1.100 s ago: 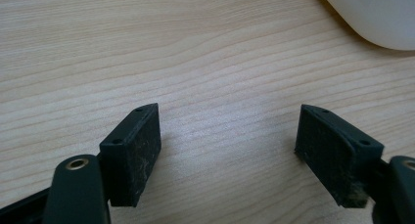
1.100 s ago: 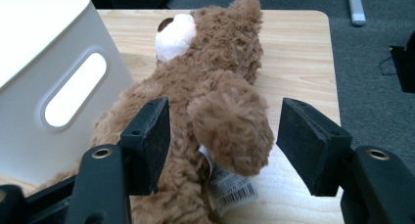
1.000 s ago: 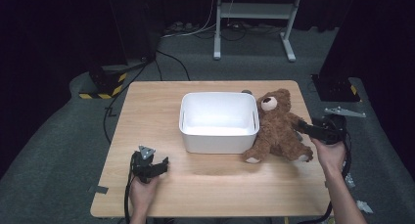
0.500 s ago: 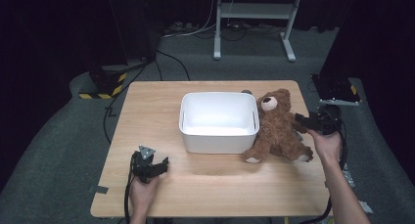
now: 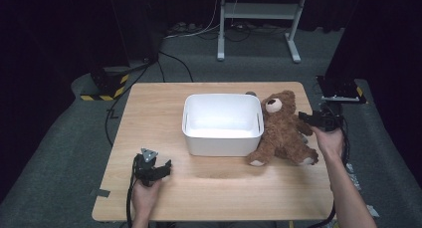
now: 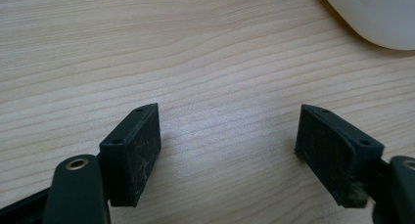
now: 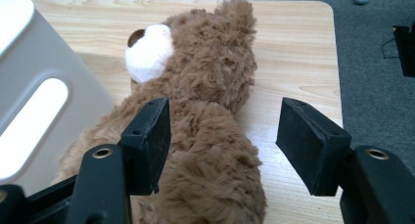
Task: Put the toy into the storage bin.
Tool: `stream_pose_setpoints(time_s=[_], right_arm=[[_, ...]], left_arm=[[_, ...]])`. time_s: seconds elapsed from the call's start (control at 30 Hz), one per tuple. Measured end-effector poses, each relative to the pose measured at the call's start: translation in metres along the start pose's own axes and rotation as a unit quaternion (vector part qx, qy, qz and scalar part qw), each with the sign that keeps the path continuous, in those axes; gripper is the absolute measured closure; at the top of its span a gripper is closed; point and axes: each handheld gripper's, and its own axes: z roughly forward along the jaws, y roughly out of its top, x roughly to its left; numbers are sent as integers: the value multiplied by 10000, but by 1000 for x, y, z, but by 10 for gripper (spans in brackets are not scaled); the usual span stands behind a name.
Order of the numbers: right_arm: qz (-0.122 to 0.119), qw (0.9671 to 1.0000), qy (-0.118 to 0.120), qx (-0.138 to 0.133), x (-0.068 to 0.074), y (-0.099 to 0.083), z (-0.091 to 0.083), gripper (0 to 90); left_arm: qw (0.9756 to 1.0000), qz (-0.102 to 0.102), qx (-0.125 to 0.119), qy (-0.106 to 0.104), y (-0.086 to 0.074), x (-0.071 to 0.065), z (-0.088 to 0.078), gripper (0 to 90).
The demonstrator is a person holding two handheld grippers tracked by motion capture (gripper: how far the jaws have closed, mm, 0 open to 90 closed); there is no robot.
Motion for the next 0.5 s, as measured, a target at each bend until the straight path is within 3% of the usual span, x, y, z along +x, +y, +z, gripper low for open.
stream_pose_setpoints(time_s=[0.5], right_arm=[[22,9995,76,304,-2,4,23,375]], left_arm=[[10000,2,-2,2,0,0,0,248]])
